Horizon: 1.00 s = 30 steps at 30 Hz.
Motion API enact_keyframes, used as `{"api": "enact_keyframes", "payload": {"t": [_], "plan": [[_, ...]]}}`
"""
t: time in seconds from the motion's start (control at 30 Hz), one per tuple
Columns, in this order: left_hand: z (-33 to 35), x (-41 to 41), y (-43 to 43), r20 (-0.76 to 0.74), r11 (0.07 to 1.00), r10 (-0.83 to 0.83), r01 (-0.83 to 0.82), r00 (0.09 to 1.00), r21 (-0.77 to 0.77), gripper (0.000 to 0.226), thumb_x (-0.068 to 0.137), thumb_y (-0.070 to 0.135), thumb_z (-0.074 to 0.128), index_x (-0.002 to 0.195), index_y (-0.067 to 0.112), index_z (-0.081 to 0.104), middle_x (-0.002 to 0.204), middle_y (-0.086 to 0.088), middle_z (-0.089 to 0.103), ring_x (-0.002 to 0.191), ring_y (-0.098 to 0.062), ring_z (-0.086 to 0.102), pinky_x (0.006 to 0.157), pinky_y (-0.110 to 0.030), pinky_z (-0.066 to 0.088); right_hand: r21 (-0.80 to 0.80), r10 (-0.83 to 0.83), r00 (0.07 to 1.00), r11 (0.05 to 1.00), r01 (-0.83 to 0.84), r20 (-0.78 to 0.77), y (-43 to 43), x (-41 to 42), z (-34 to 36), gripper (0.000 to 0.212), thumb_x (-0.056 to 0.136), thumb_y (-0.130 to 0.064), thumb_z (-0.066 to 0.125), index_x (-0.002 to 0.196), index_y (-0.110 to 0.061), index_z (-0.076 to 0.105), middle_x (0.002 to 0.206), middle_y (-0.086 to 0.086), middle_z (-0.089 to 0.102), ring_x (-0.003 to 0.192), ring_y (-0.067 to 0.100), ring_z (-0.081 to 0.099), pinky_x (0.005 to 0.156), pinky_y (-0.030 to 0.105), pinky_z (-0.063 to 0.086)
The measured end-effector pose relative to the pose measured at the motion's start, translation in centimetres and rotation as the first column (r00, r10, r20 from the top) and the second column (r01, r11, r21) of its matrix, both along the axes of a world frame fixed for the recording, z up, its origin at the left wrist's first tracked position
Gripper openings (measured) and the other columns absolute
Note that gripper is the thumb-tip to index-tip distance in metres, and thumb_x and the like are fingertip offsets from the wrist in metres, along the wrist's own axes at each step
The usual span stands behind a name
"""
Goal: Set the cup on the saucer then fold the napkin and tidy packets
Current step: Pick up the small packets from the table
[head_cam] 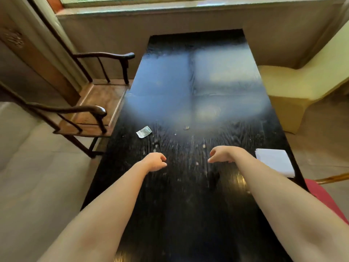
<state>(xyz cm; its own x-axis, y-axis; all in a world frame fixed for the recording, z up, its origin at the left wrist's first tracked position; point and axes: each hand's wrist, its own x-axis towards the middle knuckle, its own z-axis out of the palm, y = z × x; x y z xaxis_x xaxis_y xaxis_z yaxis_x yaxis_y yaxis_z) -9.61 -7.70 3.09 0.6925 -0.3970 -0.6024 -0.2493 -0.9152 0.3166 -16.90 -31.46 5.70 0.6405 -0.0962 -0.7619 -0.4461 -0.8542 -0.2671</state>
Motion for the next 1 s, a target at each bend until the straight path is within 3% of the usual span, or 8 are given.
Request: {"api": "enact_keyframes", "payload": {"t": [0.33,0.53,0.6,0.67,0.77,0.87,0.93,1.0], "plan": [[-3.4,5.5,17.2,0.006,0.985,0.174,-0.174,0.985,0.017,0.055,0.085,0.025,0.061,0.136,0.013,0.044,0.134,-0.012,0.053,0.122,-0.026,0.051,0.101,-0.035,0.042,-0.059,0.125,0.991,0.991,-0.122,0.054,18.2,7.7,-3.8,0.049,0.094,-0.029,0.049,0.133,0.0,0.047,0.139,0.017,0.049,0.127,0.03,0.047,0.104,0.034,0.039],[-8.0,2.2,17.1,0.124,0.979,0.203,-0.205,0.971,0.003,0.062,0.087,0.025,0.059,0.141,0.017,0.031,0.135,-0.009,0.039,0.125,-0.026,0.039,0.097,-0.039,0.043,-0.135,0.129,0.985,0.984,-0.113,0.111,23.1,7.5,-9.7,0.066,0.098,-0.04,0.035,0.151,-0.018,0.004,0.16,0.007,-0.002,0.146,0.032,0.002,0.118,0.046,0.013],[-8.9,1.3,16.5,0.22,0.975,0.219,-0.222,0.951,-0.012,0.062,0.088,0.026,0.059,0.141,0.017,0.03,0.133,-0.008,0.038,0.122,-0.024,0.039,0.097,-0.037,0.042,-0.197,0.177,0.974,0.969,-0.147,0.141,23.9,6.8,-11.4,0.067,0.098,-0.042,0.032,0.15,-0.018,-0.002,0.159,0.006,-0.011,0.146,0.03,-0.006,0.119,0.046,0.008],[-9.5,1.2,16.2,0.22,0.955,0.298,-0.291,0.929,-0.064,0.06,0.086,0.025,0.063,0.138,0.015,0.033,0.131,-0.008,0.039,0.121,-0.023,0.04,0.098,-0.037,0.042,-0.246,0.188,0.96,0.96,-0.135,0.207,24.5,6.2,-12.5,0.068,0.098,-0.042,0.033,0.15,-0.018,-0.004,0.159,0.006,-0.013,0.146,0.03,-0.009,0.119,0.046,0.005],[-10.2,1.9,16.2,0.035,0.85,0.511,-0.499,0.859,-0.167,0.055,0.08,0.018,0.07,0.127,0.013,0.042,0.126,-0.009,0.046,0.118,-0.026,0.045,0.098,-0.04,0.044,-0.281,0.15,0.916,0.959,-0.043,0.371,24.8,5.7,-13.2,0.063,0.096,-0.04,0.037,0.149,-0.017,0.013,0.159,0.007,0.007,0.145,0.03,0.007,0.117,0.045,0.013],[-10.5,3.1,16.7,-0.067,0.831,0.511,-0.512,0.857,-0.216,0.034,0.082,0.016,0.067,0.112,0.011,0.055,0.115,-0.011,0.057,0.105,-0.026,0.055,0.088,-0.038,0.048,-0.34,0.161,0.829,0.94,0.037,0.535,24.1,6.8,-13.5,0.046,0.094,-0.035,0.042,0.134,-0.012,0.042,0.139,0.009,0.044,0.124,0.03,0.041,0.101,0.042,0.035],[-10.3,3.8,17.1,-0.11,0.818,0.505,-0.516,0.856,-0.254,0.024,0.084,0.017,0.064,0.106,0.01,0.06,0.11,-0.013,0.061,0.101,-0.027,0.058,0.085,-0.036,0.047,-0.348,0.17,0.805,0.936,0.048,0.568,23.5,8.6,-13.3,0.037,0.094,-0.031,0.044,0.123,-0.009,0.049,0.124,0.01,0.051,0.11,0.03,0.047,0.09,0.041,0.04],[-10.0,4.2,17.3,-0.204,0.723,0.581,-0.614,0.788,-0.316,0.018,0.084,0.015,0.063,0.101,0.01,0.061,0.102,-0.011,0.063,0.099,-0.028,0.059,0.083,-0.037,0.048,-0.321,0.137,0.814,0.945,0.063,0.564,22.8,10.9,-13.0,0.034,0.094,-0.029,0.044,0.119,-0.006,0.05,0.119,0.012,0.052,0.109,0.031,0.048,0.086,0.041,0.042]]}}
